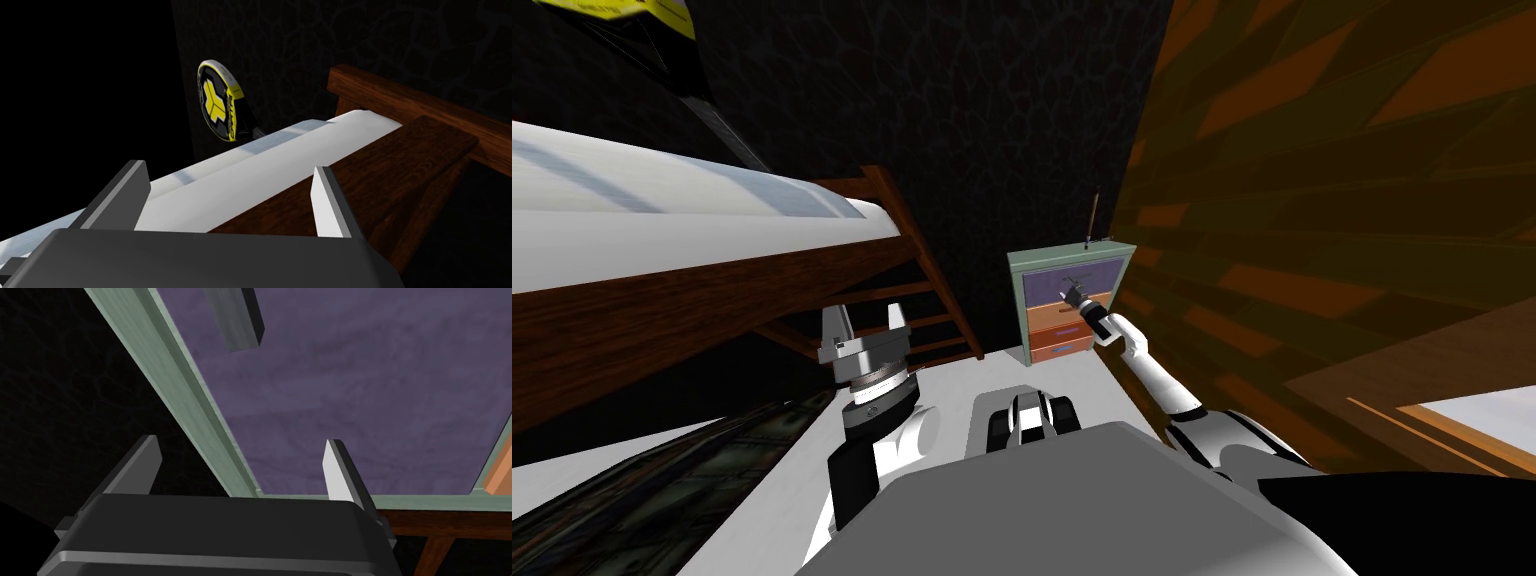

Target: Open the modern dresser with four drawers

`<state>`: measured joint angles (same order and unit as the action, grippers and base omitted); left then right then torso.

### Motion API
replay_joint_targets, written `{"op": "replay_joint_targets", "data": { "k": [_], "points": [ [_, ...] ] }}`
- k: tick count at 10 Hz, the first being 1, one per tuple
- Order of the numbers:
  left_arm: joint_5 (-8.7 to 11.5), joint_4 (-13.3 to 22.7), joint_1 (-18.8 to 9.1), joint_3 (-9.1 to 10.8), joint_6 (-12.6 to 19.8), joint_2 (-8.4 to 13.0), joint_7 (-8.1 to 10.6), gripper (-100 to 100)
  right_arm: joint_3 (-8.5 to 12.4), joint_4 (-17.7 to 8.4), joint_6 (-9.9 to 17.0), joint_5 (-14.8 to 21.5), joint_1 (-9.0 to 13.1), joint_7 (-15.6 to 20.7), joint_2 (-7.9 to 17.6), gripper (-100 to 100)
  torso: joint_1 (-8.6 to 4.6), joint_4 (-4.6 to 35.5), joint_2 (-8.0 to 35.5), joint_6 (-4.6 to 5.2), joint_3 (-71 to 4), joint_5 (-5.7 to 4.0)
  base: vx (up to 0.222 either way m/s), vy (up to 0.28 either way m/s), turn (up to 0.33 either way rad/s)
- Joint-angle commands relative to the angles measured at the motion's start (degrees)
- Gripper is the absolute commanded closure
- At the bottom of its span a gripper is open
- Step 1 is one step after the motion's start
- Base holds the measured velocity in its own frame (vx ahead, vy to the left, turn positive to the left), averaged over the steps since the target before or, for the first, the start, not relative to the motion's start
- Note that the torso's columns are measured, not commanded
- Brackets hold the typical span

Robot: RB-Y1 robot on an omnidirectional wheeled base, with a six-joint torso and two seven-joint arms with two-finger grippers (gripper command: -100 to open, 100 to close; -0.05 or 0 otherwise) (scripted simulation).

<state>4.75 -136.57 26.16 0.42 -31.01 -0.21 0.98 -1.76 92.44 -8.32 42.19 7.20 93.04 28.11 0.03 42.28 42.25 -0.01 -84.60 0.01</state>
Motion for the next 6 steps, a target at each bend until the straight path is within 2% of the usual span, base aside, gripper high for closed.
{"op": "replay_joint_targets", "data": {
  "k": [1,3,4,6],
  "points": [
    [0.0,0.0,0.0,0.0,0.0,0.0,0.0,0,0.1,-1.8,1.8,2.3,0.6,3.8,1.6,-100,-0.01,0.0,0.0,0.02,0.0,-0.01,0.017,0.022,0.024],
    [0.0,0.0,0.0,0.0,0.0,0.0,0.0,0,0.4,-4.4,3.1,4.7,1.6,7.1,3.5,-100,-0.03,0.0,0.0,0.0,0.0,-0.01,0.019,0.027,0.04],
    [0.0,0.0,0.0,0.0,0.0,0.0,0.0,0,0.4,-4.4,3.1,4.7,1.6,7.5,3.5,-100,-0.03,0.0,0.0,0.0,0.0,-0.01,0.014,0.019,0.011],
    [0.0,0.0,0.0,0.0,0.0,0.0,0.0,0,0.7,-6.3,4.1,6.5,2.4,10.4,5.0,-100,-0.04,0.0,0.1,0.01,0.0,-0.02,0.011,0.019,0.022]
  ]
}}
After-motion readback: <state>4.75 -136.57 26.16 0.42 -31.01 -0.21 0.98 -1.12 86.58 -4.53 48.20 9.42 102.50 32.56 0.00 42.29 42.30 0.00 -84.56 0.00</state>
